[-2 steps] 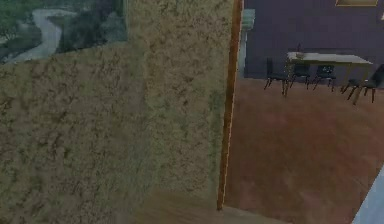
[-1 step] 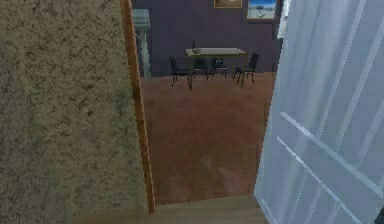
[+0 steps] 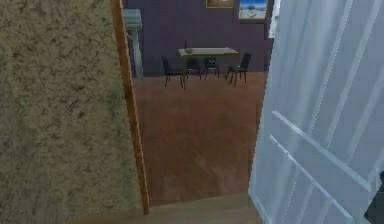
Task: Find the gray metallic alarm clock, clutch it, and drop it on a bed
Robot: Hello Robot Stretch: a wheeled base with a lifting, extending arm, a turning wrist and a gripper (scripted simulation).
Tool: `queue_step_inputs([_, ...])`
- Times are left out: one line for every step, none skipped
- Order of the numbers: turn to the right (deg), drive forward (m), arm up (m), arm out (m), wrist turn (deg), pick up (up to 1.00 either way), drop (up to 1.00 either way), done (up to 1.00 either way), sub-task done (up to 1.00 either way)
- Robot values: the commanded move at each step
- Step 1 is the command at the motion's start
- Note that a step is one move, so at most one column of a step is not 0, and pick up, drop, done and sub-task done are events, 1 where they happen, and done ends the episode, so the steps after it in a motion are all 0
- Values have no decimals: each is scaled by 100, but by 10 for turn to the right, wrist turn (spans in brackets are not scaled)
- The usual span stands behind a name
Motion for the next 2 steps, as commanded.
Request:
queue_step_inputs([0, 100, 0, 0, 0, 0, 0, 0, 0])
queue_step_inputs([-330, 0, 0, 0, 0, 0, 0, 0, 0])
